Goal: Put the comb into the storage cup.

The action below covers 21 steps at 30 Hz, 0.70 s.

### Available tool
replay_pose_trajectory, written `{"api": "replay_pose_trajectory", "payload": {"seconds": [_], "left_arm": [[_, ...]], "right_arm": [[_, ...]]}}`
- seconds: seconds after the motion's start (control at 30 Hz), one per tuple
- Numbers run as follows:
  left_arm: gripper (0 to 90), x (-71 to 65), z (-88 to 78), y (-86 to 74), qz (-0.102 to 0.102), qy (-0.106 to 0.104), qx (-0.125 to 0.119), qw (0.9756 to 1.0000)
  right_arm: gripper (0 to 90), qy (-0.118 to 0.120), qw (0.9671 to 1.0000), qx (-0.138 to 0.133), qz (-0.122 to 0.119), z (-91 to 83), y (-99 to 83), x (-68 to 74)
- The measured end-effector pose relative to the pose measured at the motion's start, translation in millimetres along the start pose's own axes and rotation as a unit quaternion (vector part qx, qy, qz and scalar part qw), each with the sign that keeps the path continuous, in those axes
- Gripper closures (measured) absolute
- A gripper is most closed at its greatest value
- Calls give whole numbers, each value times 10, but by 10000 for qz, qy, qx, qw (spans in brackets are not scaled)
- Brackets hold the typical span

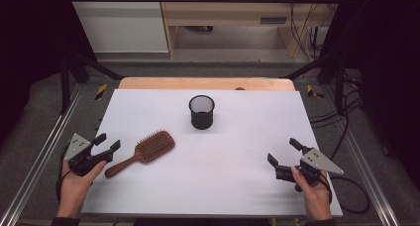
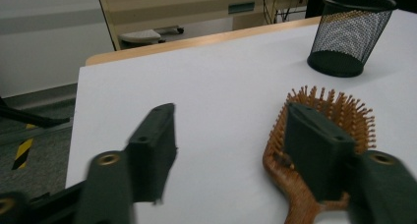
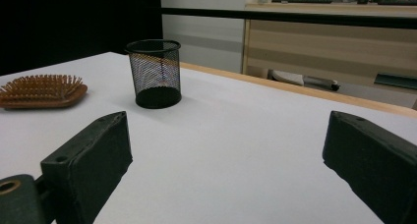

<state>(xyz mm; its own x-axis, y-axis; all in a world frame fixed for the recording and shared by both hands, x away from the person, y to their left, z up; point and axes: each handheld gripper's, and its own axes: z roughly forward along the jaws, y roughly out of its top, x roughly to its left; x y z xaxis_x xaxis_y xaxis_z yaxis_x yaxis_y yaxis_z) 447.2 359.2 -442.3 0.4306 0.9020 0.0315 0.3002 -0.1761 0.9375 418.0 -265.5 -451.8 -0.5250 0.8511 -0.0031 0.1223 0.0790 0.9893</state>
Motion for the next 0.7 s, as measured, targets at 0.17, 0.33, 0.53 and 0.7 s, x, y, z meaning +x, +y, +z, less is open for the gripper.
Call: {"api": "replay_pose_trajectory", "payload": {"seconds": [0.17,0.33,0.53,0.7], "left_arm": [[660,-6,-22,-33,145,-51,319,9994],[863,-21,-21,-60,287,28,709,9971],[900,-2,18,-135,252,-59,1175,9927],[900,-7,58,-186,311,-201,1454,9887]], "right_arm": [[44,-11,10000,13,13,1,-1,-2],[44,-19,10000,18,30,1,-4,-6],[48,-20,10000,2,23,-3,-2,-9],[51,-35,10000,23,7,2,-4,-8]]}}
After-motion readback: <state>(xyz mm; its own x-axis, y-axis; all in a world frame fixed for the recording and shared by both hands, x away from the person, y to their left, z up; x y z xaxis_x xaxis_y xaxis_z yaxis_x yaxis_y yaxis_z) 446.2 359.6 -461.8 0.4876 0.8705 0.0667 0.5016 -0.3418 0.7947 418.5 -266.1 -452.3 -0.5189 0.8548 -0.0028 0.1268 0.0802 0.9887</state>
